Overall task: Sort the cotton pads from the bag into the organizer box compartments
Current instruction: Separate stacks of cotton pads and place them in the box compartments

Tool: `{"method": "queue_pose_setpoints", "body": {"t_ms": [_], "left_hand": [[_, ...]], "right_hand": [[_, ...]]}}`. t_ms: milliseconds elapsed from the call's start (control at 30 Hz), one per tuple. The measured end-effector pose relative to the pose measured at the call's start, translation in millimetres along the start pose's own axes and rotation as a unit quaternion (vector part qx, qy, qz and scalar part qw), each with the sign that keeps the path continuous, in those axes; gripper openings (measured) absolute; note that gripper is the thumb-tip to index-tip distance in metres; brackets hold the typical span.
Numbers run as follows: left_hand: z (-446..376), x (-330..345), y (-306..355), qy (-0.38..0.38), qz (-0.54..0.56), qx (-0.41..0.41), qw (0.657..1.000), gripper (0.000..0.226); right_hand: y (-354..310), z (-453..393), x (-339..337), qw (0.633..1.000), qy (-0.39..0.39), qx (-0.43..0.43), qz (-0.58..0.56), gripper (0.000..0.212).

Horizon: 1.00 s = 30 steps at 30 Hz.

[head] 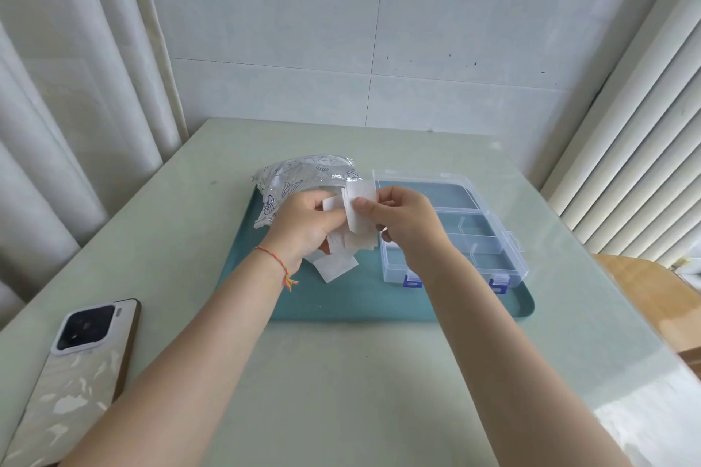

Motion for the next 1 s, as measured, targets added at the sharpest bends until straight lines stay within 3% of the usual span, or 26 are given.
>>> {"method": "queue_pose_setpoints", "body": {"t_ms": [67,233,400,500,633,833,1000], "left_hand": [[2,2,2,0.011,-0.035,0.019,0.999,0.047],[4,4,1,0.038,-0.089,0.051,0.994,0.026],[-3,-7,-1,0.055,0.020,-0.002,0.998,0.043],[-6,-12,0,0.051,0.062,-0.012,0.997,0.038],[0,-5,5,0.008,0.109,-0.024,0.994,0.009],[4,-4,8,-0.022,0.132,-0.037,0.990,0.012],[5,-3,8,-0.021,0.145,-0.043,0.988,0.009]], "right_hand": [[2,0,1,1.000,-0.004,0.019,0.022,0.024],[6,0,2,0.997,-0.039,0.056,0.022,0.021],[-1,-6,-15,0.996,0.004,0.034,-0.084,0.012],[-10,-5,-21,0.993,-0.037,0.019,-0.107,0.018],[-11,-2,-9,0.999,-0.040,-0.007,-0.009,0.017],[-8,-3,-6,0.999,0.022,-0.018,0.014,0.025],[-6,-3,-5,0.999,0.017,-0.026,0.023,0.022]]}}
Point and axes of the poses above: each hand's wrist, its own z-axis away from the middle knuckle, its own x-axis out of the palm, y = z × x, the point moved 3 cm from there along -z, towards the middle knuckle, and after that the axes turned 11 degrees about -x, right-handed, at the moved point
